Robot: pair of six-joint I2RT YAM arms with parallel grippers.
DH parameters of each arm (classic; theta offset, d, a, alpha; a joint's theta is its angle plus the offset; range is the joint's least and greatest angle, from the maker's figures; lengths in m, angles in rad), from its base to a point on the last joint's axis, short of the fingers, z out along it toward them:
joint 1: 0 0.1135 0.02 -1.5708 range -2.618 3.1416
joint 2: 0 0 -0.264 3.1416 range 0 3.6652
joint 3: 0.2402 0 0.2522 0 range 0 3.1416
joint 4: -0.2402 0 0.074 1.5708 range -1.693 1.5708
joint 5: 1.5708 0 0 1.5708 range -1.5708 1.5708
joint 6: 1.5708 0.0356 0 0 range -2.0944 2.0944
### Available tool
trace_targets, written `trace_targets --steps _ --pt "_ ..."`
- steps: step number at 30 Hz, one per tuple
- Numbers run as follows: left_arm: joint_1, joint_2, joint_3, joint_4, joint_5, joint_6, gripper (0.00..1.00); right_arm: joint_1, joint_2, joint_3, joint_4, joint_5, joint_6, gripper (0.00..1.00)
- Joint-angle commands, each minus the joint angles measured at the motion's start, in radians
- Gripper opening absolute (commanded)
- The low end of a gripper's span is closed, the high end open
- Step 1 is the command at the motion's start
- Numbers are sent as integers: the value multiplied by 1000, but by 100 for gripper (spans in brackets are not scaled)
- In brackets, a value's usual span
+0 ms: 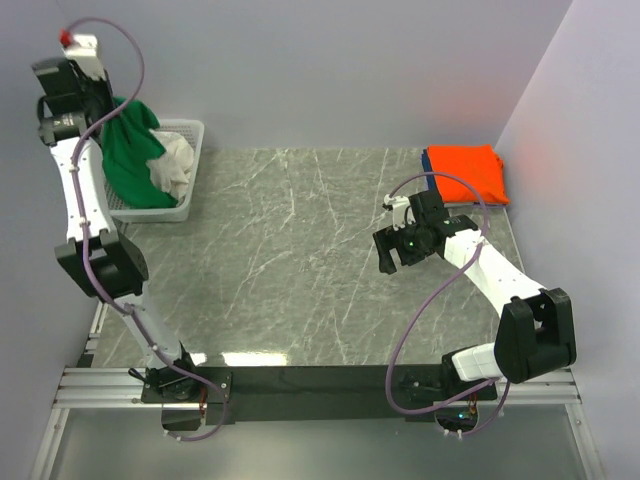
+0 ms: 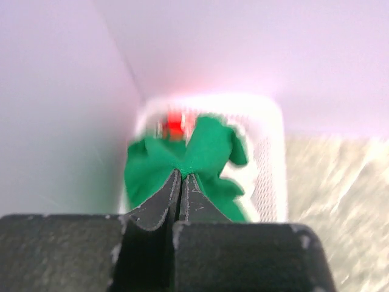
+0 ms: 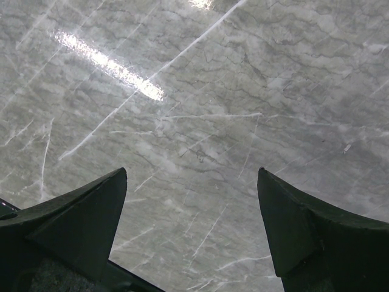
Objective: Fold and stack the t-shirts
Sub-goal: Grab the tshirt from the pile, then move the tshirt to the center of the board
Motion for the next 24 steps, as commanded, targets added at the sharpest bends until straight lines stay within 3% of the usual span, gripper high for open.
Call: trace_targets --steps 1,7,17,21,24 --pt "-15 -136 113 162 90 -112 1 4 -21 25 11 -4 -9 93" --pt "-129 -222 201 297 88 -221 1 4 -24 31 11 6 -3 93" --pt "-500 -314 224 397 61 -267 1 2 -21 54 14 60 13 93" --pt "-518 -351 138 371 99 -411 1 -4 -34 57 14 106 16 93" --pt "-505 -434 -122 325 179 -508 1 -27 -47 68 4 120 7 94"
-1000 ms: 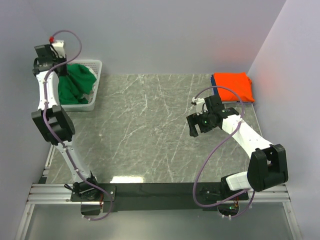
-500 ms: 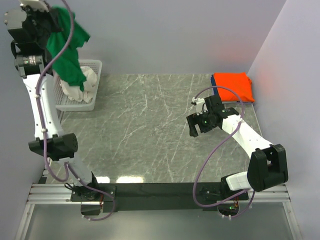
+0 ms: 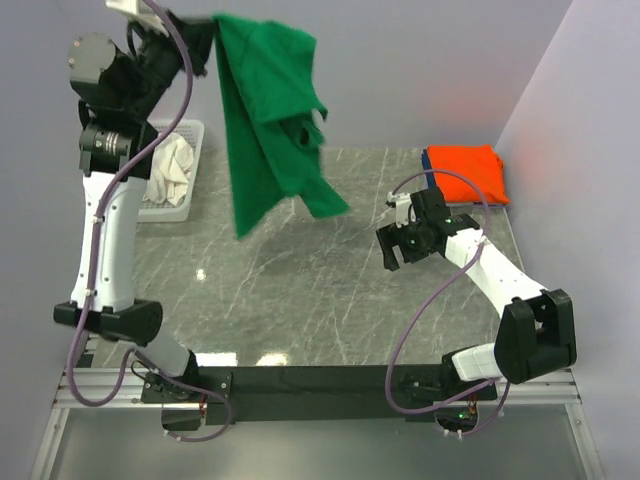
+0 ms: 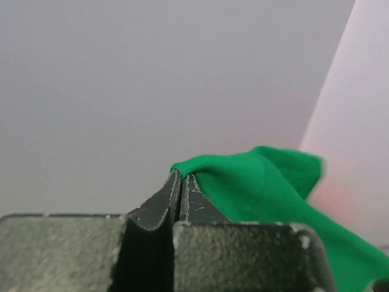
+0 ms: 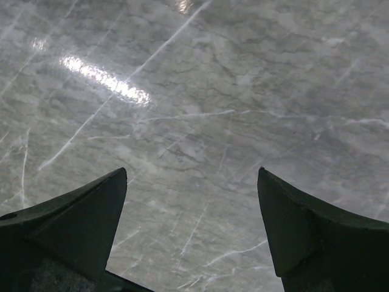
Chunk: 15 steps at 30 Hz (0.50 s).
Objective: Fold and stack the t-shirts
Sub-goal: Move the tshirt to the center of the board
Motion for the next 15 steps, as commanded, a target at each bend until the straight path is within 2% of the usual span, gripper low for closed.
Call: trace_targets --steps 1,3,4,5,6,7,8,10,11,12,15 --pt "29 -102 -335 -21 84 -142 1 -43 -49 57 -1 38 -11 94" --pt "72 -174 -528 -10 170 -177 2 -64 -67 56 -15 23 -24 94" --pt "118 -185 -687 -22 237 -171 5 -76 -73 53 -18 -1 -35 94" --pt "141 -189 -757 -48 305 -133 17 -95 -86 50 -27 -12 -43 94" --pt "164 -188 -824 -121 314 -63 26 -101 -90 47 -34 -43 -52 95" --pt "249 -191 -963 -128 325 -39 32 -107 -92 45 -41 -52 -67 95" --pt "300 -190 -1019 -136 328 -19 42 -110 -90 40 -55 -61 -75 95" --pt "436 -174 -1098 -148 350 53 51 -110 -83 33 -63 -74 -81 95" --pt "460 -148 -1087 -175 373 97 54 -110 -67 31 -70 -95 -83 95" --pt "468 -137 -1072 -212 371 180 54 -109 -57 27 -70 -109 -83 94" --pt "442 -124 -1057 -281 425 304 55 -110 11 43 -69 -179 -72 93"
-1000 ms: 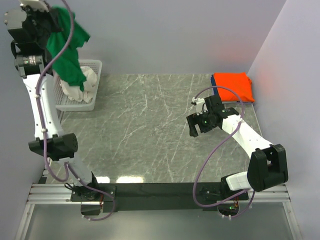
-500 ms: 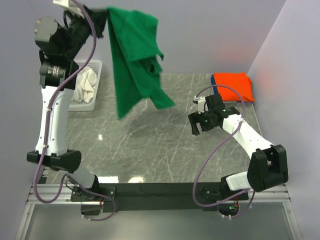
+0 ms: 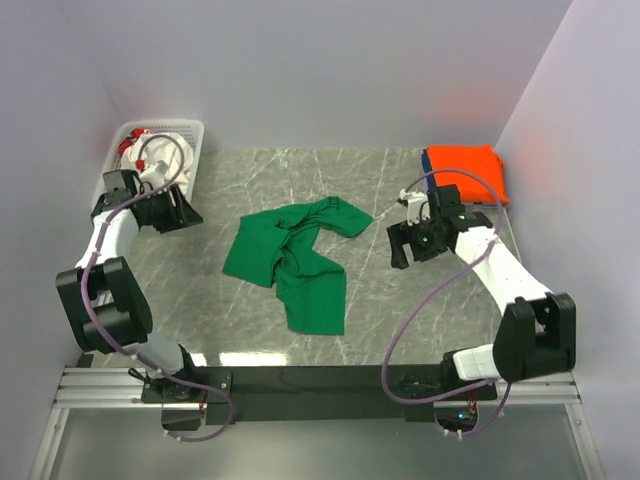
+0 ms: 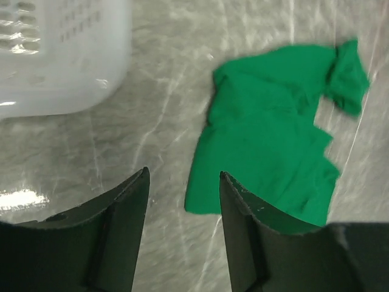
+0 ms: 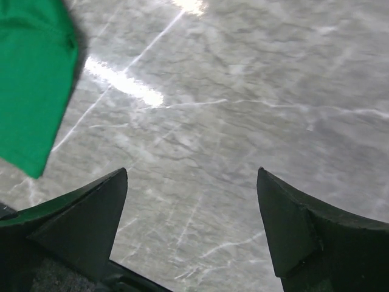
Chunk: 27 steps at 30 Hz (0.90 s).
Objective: Fold and stack the t-shirts
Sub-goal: Move the tshirt to the center of the board, then flatten the tshirt out
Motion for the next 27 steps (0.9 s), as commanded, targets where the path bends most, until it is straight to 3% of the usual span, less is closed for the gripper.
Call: trace_targets --steps 1,5,12,16,17,27 --pt "-87 -65 66 -80 153 276 55 -1 89 42 -22 -102 -7 92" --pt "-216 -42 40 -174 114 476 54 3 193 82 -24 -204 -1 87" --pt "-355 -51 -121 -68 -17 512 56 80 362 176 8 -330 28 83" --pt "-418 -63 -191 -57 -51 532 64 143 422 196 83 -302 85 84" --pt "-432 -74 -204 -56 -71 538 72 166 446 197 112 -288 93 85" --pt "-612 -146 -389 107 -303 558 72 316 555 173 238 -212 208 84"
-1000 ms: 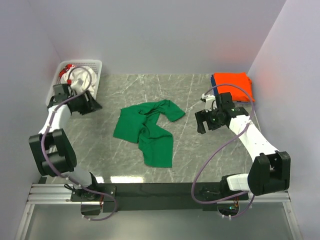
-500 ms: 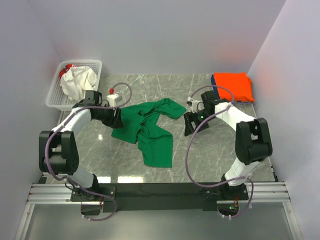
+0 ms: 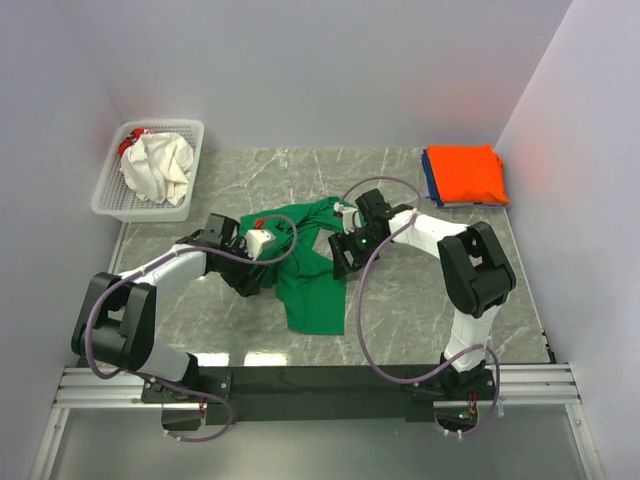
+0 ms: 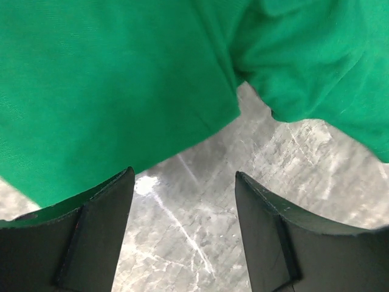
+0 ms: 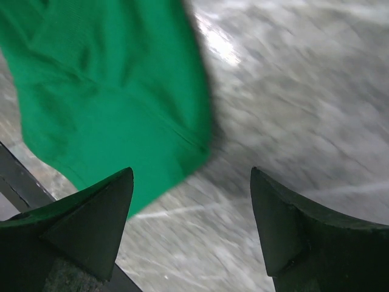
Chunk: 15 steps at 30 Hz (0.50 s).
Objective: Fold and stack the t-shirts
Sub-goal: Flatten the tshirt out
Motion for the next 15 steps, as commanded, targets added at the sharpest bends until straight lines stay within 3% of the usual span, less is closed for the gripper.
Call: trace_targets --steps 1,5,10,13,14,15 --pt "-59 -25 -24 105 -126 22 72 41 57 2 74 28 63 84" --pt "-100 -10 -46 191 -186 4 73 64 90 -18 105 33 109 84" --pt "-111 67 -61 283 -234 -38 67 87 150 17 85 99 138 68" --pt "-111 113 -37 286 -255 -70 51 96 207 63 32 97 142 43" --pt "-107 114 -29 281 -248 -78 36 92 218 79 9 87 139 27" --pt "-99 114 -11 269 -234 -81 28 92 221 82 1 87 133 18"
